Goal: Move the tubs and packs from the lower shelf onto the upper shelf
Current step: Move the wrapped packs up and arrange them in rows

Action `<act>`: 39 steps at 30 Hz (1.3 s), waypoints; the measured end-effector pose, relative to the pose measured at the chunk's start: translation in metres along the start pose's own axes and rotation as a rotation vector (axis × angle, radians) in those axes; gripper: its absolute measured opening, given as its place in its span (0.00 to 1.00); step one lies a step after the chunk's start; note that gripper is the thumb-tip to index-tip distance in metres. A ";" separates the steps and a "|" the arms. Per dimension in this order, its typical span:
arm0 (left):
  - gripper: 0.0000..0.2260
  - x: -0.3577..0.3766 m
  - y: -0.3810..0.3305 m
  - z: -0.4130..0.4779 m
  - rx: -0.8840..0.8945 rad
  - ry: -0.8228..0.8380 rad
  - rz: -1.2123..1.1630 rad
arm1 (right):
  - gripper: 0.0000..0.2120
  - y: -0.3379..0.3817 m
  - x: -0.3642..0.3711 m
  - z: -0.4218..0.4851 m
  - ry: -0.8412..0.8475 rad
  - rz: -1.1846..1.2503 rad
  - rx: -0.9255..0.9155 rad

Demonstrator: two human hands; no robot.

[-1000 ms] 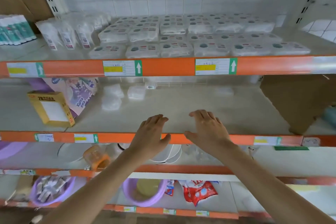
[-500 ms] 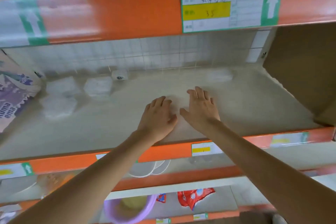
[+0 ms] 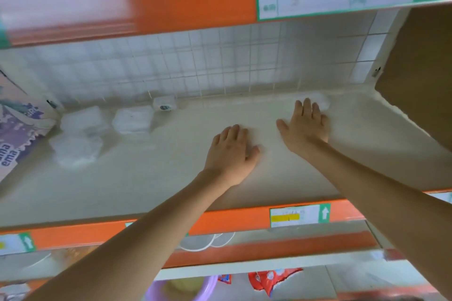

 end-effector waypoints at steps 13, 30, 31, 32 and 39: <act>0.22 -0.031 0.074 -0.010 -0.140 -0.047 0.071 | 0.24 0.097 0.014 -0.054 -0.115 -0.018 -0.461; 0.27 -0.091 0.186 0.047 -0.571 -0.071 0.354 | 0.19 0.162 0.032 -0.049 -0.317 0.106 -0.600; 0.27 -0.090 0.187 0.050 -0.572 -0.070 0.341 | 0.19 0.162 0.032 -0.050 -0.332 0.098 -0.599; 0.28 -0.087 0.188 0.052 -0.575 -0.072 0.330 | 0.20 0.162 0.032 -0.050 -0.343 0.092 -0.599; 0.27 -0.068 0.194 0.061 -0.557 -0.108 0.348 | 0.20 0.164 0.034 -0.050 -0.334 0.089 -0.609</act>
Point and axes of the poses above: each hand's wrist, its own z-axis towards the middle knuckle, its own x-axis out of the palm, y = z × x, the point moved 5 cm from there along z, towards the middle knuckle, and after that the axes turned 9 degrees about y, right-handed, at the moved point
